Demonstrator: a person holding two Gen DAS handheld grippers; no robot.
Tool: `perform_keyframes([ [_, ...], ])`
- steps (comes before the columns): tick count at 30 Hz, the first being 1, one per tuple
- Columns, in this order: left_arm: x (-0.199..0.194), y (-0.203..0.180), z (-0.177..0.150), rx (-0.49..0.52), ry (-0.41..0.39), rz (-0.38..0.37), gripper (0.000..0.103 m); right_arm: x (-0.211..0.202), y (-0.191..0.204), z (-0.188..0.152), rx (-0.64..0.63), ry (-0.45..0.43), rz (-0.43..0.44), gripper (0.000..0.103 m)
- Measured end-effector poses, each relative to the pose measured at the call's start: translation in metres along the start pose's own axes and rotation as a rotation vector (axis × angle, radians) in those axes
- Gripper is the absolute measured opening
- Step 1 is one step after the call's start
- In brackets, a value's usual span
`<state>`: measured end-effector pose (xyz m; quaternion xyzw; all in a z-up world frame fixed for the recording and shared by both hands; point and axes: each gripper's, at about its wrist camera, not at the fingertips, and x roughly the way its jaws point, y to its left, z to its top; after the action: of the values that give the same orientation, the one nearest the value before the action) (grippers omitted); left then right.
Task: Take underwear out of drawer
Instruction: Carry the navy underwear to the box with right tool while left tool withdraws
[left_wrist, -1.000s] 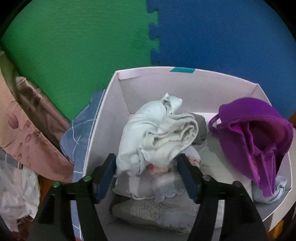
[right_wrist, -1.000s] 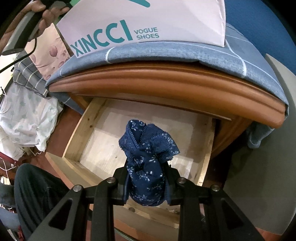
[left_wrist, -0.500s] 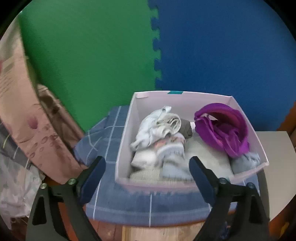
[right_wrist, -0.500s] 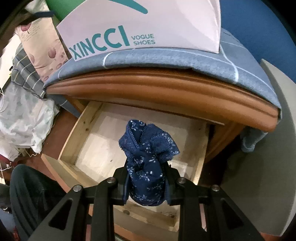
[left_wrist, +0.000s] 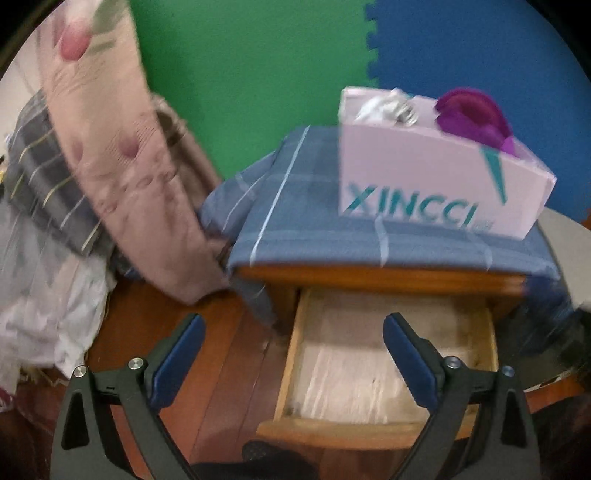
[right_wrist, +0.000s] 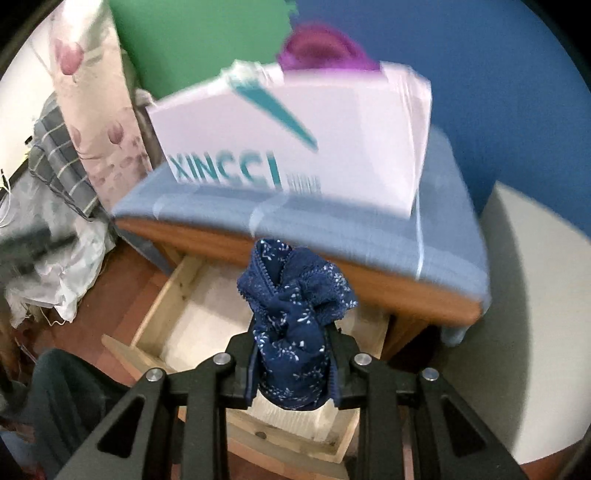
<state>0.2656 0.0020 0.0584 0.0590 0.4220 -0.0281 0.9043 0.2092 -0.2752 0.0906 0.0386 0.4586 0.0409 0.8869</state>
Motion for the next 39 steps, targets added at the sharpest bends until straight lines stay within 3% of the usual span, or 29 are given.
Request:
perform_keyframes([
  [5, 0.006, 0.012, -0.026, -0.017, 0.023, 0.034, 0.096, -0.049, 0.015, 0.059, -0.046, -0.092, 0.007, 0.028],
  [9, 0.003, 0.015, -0.036, -0.017, 0.013, 0.066, 0.096, -0.065, 0.025, 0.103, -0.083, -0.138, -0.006, 0.028],
  [13, 0.002, 0.022, -0.04, -0.043, 0.024, 0.046, 0.096, -0.06, 0.033, 0.152, -0.079, -0.134, 0.006, 0.028],
  [20, 0.002, 0.037, -0.043, -0.079, 0.013, 0.087, 0.096, -0.022, 0.054, 0.214, -0.098, -0.101, -0.011, 0.028],
  [27, 0.008, 0.042, -0.046, -0.075, 0.017, 0.124, 0.096, 0.042, 0.07, 0.24, -0.115, 0.001, -0.072, 0.028],
  [39, 0.022, 0.053, -0.049, -0.117, 0.056, 0.123, 0.096, 0.129, 0.044, 0.237, -0.068, 0.149, -0.179, 0.028],
])
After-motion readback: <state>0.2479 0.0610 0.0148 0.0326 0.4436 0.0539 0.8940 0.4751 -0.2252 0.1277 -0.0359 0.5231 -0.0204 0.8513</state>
